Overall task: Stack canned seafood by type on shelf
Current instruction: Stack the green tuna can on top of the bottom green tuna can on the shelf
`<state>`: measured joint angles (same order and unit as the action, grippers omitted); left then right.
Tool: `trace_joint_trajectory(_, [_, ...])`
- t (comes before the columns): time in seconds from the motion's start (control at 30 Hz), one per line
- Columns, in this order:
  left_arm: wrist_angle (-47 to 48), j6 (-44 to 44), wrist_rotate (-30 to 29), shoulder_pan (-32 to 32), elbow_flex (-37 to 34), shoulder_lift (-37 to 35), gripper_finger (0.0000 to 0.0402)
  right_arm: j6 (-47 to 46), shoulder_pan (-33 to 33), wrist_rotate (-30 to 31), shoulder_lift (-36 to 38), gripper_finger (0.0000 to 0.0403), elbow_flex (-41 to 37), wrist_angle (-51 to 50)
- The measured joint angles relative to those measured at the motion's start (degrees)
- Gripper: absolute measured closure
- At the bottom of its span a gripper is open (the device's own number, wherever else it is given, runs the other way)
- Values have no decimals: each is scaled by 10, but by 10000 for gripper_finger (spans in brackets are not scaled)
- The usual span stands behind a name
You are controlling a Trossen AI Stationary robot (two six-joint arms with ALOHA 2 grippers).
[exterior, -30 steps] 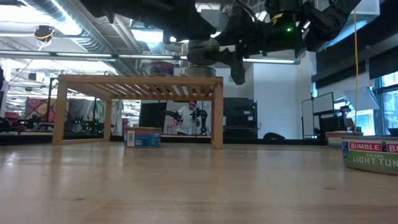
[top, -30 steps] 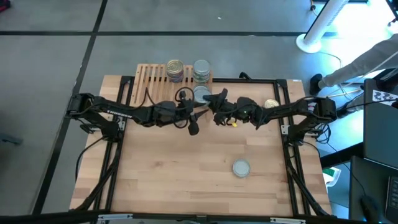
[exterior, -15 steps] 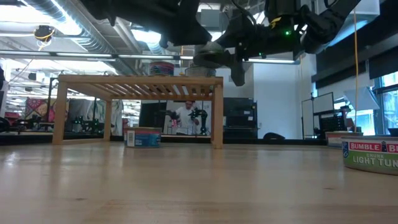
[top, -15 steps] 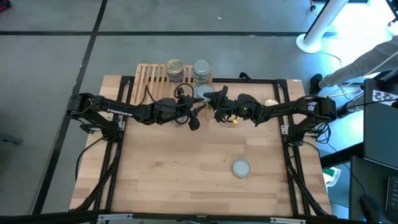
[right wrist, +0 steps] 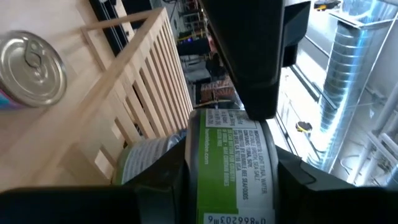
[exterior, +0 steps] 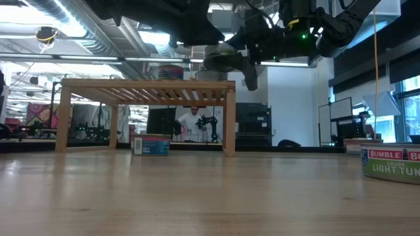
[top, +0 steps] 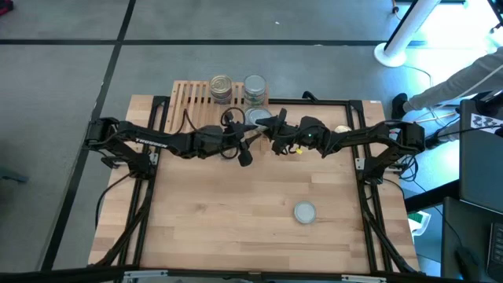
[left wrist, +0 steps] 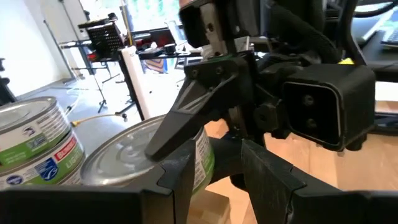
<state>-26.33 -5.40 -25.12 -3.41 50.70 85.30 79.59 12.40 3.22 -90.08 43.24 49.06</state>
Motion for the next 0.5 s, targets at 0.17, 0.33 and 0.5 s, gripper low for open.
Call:
trace_joint_trajectory(0.17, [-3,-8,1,3,0,0,273,0,0,-14,0,260,0,0])
trace_joint_trajectory(0.33, [-22,-23,3,4,0,0,273,1,4,-28,0,260,1,8])
trace_joint_trajectory(0.5, [-66,-40,0,4,0,0,273,1,7,-43,-3,260,38,-23])
